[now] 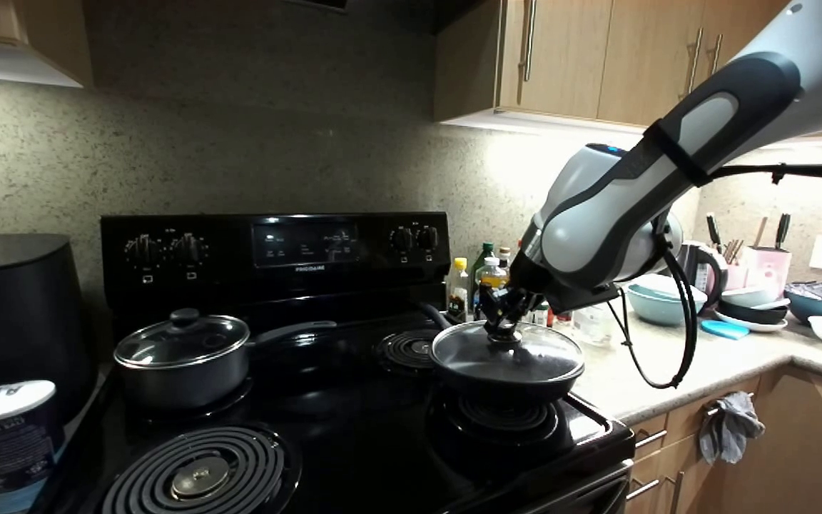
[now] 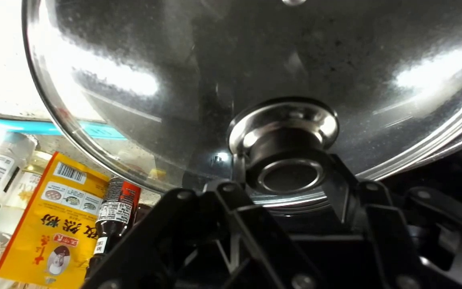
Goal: Put the lid on the pan.
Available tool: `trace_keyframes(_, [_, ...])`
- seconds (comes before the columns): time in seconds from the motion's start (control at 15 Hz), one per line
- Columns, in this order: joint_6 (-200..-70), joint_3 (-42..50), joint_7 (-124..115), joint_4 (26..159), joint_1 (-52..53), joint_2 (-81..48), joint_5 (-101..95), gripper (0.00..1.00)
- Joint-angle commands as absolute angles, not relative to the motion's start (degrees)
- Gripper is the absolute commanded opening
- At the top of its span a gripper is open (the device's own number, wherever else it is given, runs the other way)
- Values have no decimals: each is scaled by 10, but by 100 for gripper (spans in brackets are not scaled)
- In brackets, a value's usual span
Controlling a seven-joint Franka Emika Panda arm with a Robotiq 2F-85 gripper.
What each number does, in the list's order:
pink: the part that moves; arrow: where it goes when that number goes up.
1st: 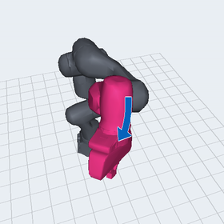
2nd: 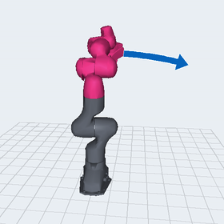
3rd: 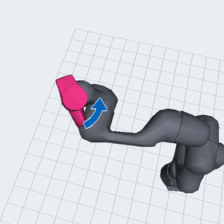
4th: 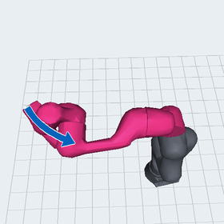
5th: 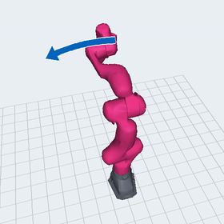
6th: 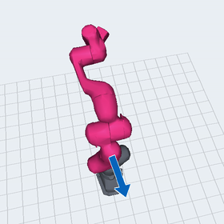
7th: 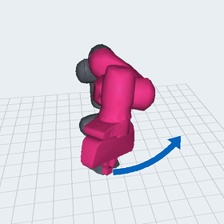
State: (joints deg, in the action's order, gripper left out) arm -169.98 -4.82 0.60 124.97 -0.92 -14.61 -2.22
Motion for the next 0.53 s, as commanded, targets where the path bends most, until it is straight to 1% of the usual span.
trace_keyframes(0.0, [-1684, -74, 32, 1245, -21, -152, 0, 25])
trace_keyframes(0.47, [-1676, -121, 62, 1262, -44, -145, 1, 25])
